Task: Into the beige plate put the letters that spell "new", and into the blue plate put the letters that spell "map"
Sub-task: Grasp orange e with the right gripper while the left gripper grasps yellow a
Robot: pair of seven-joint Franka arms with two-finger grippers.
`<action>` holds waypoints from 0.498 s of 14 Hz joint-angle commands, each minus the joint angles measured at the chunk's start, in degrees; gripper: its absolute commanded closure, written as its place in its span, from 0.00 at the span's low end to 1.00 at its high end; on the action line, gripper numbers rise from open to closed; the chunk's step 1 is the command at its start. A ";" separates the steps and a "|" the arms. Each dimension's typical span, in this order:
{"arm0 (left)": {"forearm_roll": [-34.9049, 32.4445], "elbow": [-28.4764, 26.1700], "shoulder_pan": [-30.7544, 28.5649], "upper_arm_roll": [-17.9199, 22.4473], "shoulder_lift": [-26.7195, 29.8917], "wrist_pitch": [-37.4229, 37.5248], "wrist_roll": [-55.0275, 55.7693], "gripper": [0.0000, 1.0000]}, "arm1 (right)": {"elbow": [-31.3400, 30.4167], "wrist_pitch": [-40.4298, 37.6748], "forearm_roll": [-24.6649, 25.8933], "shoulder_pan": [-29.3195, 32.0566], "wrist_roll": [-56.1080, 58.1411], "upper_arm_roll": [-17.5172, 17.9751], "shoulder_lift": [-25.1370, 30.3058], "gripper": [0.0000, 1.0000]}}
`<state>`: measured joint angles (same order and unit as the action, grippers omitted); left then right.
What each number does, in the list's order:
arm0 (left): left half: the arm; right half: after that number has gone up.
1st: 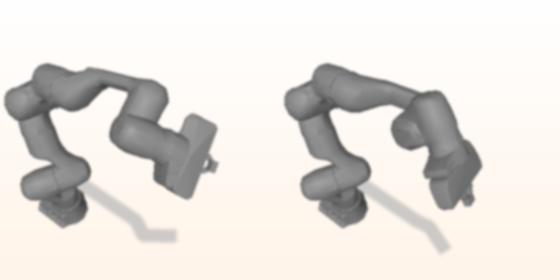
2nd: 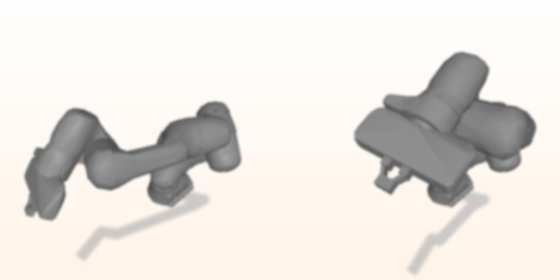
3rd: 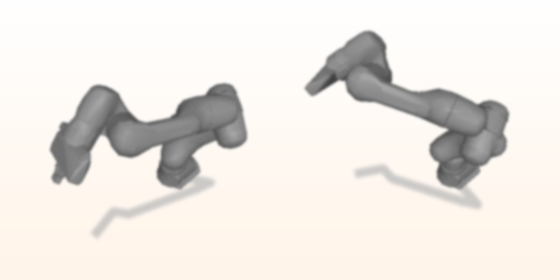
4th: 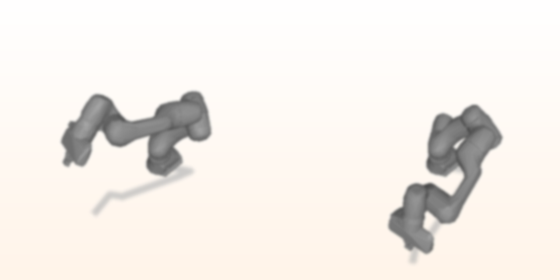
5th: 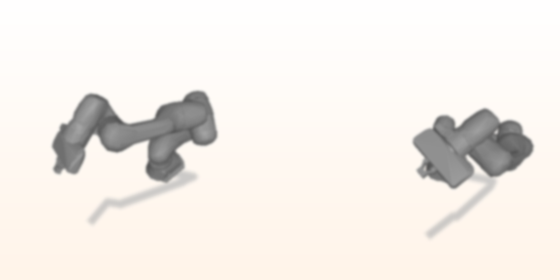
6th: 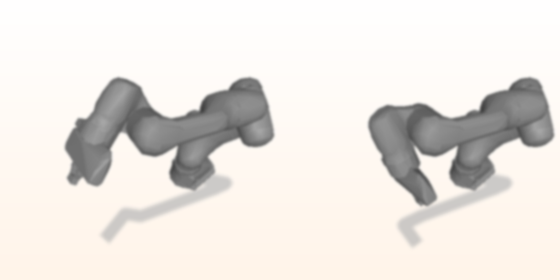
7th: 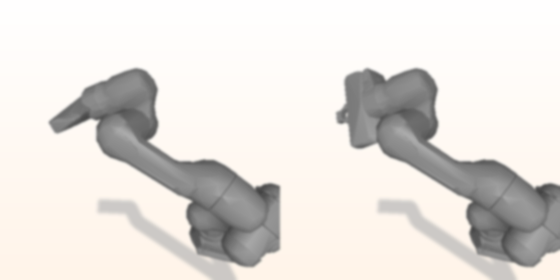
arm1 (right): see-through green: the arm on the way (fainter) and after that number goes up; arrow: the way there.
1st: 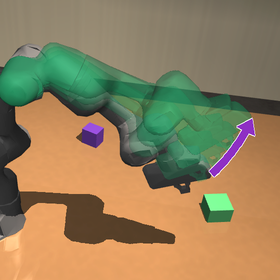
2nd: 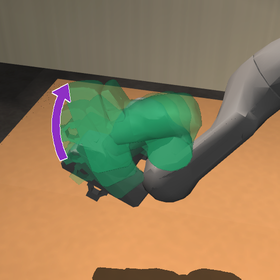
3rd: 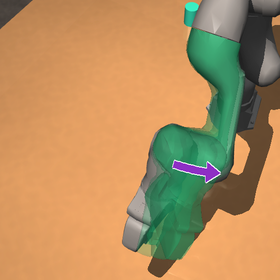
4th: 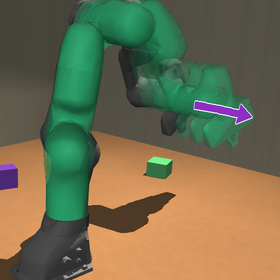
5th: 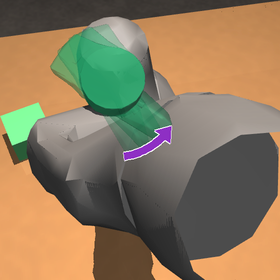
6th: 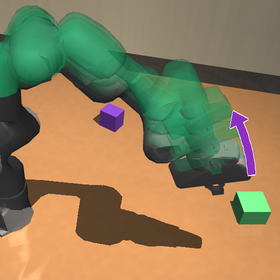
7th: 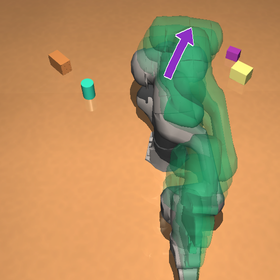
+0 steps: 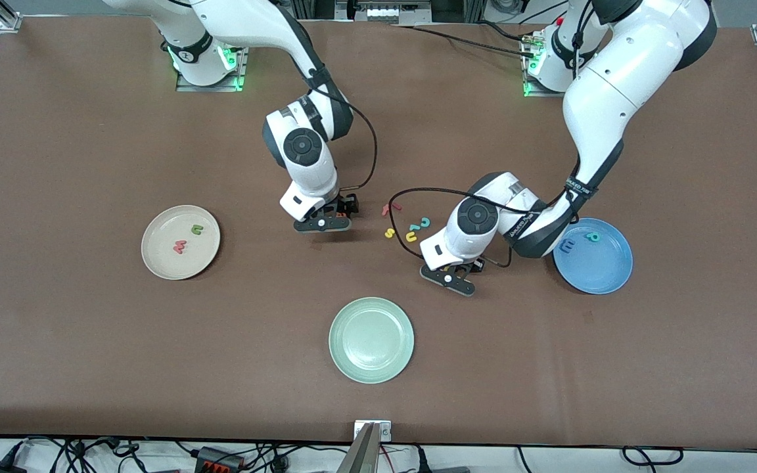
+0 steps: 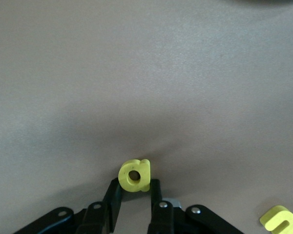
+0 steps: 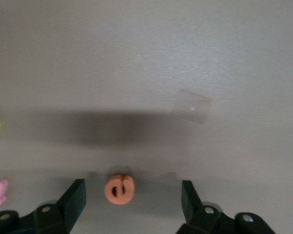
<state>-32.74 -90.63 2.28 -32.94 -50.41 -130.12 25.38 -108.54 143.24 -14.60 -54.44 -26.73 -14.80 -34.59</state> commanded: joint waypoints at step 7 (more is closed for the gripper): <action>-2.68 -1.21 0.27 0.95 0.57 -5.23 -0.16 0.38 | 4.39 -0.15 -1.13 -2.16 -2.88 -0.67 -4.79 0.27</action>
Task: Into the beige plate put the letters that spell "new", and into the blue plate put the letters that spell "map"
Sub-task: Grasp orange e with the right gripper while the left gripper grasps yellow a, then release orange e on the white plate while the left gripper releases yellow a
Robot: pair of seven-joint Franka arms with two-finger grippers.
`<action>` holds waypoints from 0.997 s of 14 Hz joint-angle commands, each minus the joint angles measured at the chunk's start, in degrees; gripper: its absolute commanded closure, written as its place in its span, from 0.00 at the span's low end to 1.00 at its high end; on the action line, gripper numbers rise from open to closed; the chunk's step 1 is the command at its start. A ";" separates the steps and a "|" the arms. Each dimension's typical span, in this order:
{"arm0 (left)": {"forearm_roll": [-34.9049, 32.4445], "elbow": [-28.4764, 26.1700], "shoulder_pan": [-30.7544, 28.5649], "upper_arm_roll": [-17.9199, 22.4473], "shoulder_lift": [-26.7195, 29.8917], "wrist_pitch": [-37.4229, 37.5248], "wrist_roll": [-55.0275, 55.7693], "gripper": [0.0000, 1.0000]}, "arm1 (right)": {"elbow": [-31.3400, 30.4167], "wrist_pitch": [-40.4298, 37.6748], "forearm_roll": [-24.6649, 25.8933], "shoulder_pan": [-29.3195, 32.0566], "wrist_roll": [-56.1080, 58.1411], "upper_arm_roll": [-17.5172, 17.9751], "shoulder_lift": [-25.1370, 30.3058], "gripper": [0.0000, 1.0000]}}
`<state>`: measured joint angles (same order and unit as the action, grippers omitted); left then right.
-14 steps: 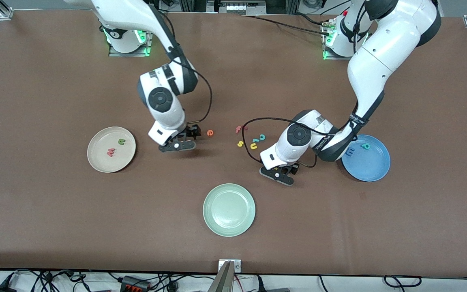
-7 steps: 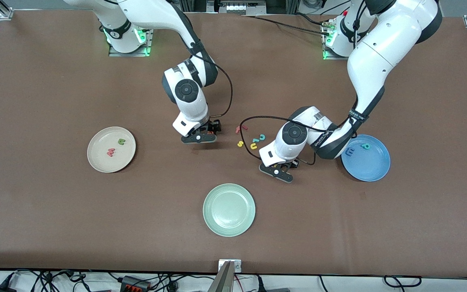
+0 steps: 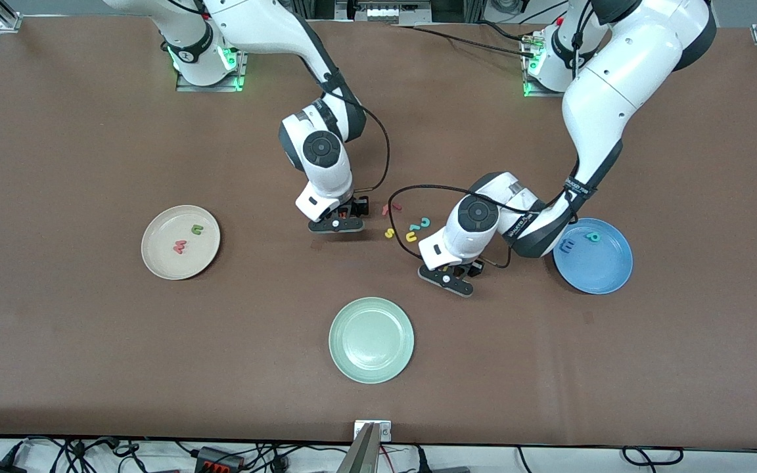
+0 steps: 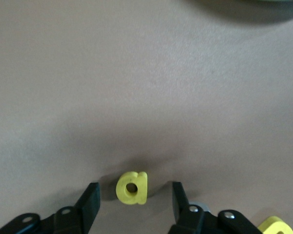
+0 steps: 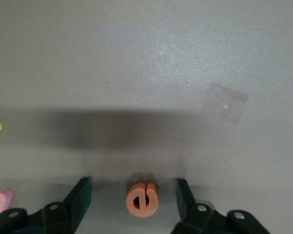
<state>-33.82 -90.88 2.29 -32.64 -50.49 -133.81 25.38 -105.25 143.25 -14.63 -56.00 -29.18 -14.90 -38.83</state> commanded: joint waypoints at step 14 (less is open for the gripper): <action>-1.43 -0.96 -7.37 -3.56 7.68 18.64 -6.99 0.91 | 1.10 -4.65 -1.10 -0.69 -0.44 -0.75 0.15 0.51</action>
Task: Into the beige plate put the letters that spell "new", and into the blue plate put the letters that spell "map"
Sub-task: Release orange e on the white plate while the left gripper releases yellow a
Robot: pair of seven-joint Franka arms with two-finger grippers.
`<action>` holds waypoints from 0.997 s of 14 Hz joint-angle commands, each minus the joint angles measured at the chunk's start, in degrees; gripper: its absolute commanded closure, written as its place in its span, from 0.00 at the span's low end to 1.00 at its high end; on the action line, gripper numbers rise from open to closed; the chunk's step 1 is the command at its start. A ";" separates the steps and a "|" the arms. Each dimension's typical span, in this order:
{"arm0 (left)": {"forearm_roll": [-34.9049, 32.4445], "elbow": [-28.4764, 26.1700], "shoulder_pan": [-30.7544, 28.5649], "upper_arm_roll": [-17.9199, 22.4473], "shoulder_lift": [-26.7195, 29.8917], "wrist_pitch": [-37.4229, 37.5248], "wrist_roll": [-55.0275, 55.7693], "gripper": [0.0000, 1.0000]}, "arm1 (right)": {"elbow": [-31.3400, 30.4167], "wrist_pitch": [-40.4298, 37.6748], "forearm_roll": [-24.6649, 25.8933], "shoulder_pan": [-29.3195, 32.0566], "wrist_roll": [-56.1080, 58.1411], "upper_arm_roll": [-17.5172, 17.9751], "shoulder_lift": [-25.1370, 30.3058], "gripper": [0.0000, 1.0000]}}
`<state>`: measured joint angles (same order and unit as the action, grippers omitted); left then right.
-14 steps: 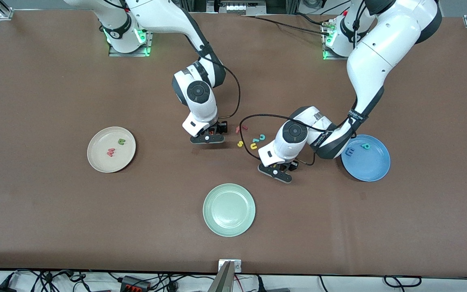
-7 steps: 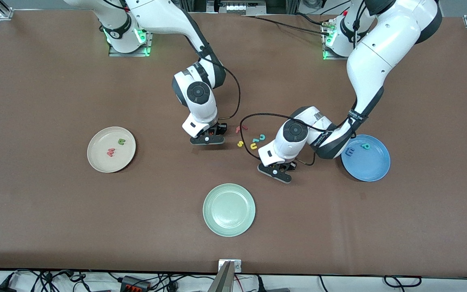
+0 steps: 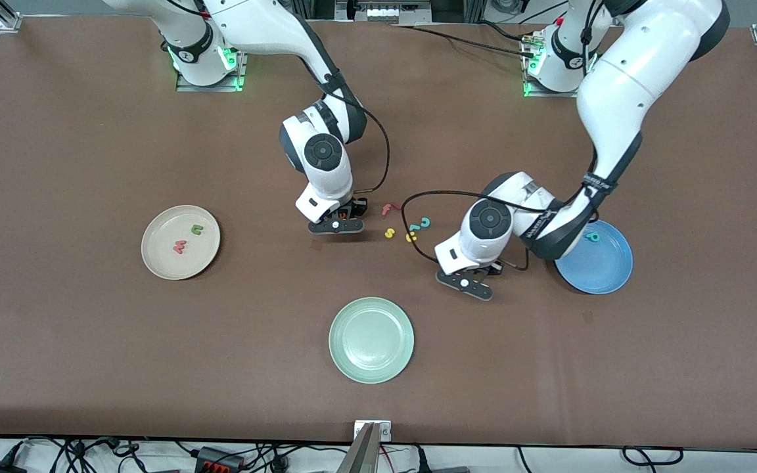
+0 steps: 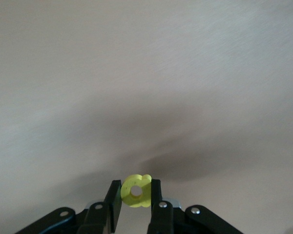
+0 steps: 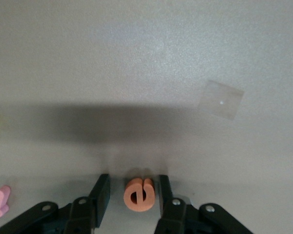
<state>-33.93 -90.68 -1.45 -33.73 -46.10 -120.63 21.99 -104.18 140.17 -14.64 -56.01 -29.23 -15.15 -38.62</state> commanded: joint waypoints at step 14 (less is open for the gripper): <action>-5.98 -12.94 -31.77 -10.31 5.67 7.34 -21.98 0.36 | 1.79 -14.29 -0.39 0.55 4.67 -12.32 3.55 0.86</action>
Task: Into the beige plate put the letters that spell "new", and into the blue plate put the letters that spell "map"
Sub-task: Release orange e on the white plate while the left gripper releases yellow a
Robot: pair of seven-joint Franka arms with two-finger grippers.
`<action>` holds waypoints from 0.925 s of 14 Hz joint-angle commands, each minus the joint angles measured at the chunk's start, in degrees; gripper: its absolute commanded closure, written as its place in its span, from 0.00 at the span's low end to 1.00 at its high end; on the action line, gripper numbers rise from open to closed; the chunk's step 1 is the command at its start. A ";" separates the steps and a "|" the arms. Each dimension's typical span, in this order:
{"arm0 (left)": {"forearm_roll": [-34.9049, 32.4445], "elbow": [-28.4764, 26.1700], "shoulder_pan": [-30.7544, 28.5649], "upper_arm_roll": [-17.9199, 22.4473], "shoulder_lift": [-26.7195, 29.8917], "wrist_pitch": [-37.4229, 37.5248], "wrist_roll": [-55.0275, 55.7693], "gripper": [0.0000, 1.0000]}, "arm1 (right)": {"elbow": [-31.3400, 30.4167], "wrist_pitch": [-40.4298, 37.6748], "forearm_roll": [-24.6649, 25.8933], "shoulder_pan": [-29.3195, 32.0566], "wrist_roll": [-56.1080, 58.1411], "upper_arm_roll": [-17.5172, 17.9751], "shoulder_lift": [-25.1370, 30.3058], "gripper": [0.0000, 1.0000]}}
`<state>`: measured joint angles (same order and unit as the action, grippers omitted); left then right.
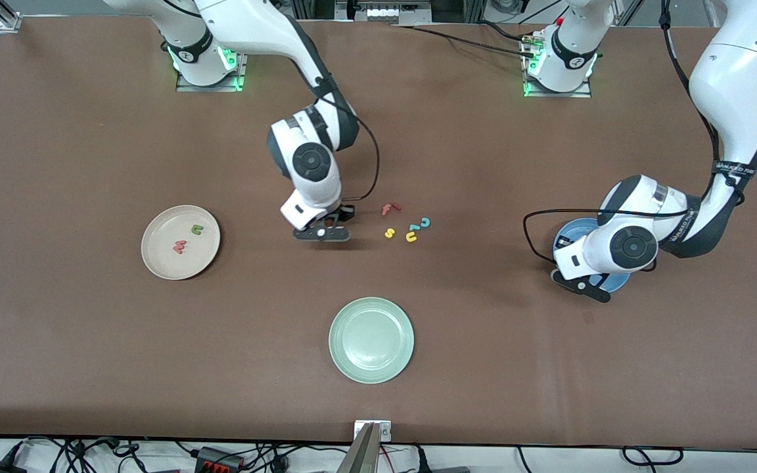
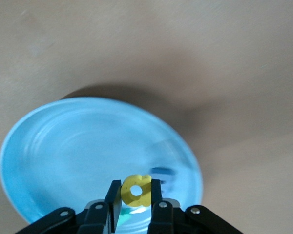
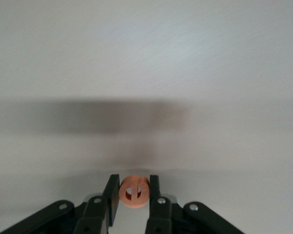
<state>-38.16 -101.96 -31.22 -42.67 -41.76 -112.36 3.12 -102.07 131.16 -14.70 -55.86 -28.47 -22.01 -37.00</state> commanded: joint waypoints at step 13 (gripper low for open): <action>-0.60 11.31 -8.16 -19.81 4.05 19.42 -3.21 0.00 | -3.58 -18.84 -0.33 17.09 36.99 -17.37 0.79 0.84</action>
<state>-38.44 -95.49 -38.88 -59.66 -37.84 -98.56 -0.15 -105.07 112.35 -14.69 -40.41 5.66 -39.77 -36.53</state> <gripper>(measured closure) 0.000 0.718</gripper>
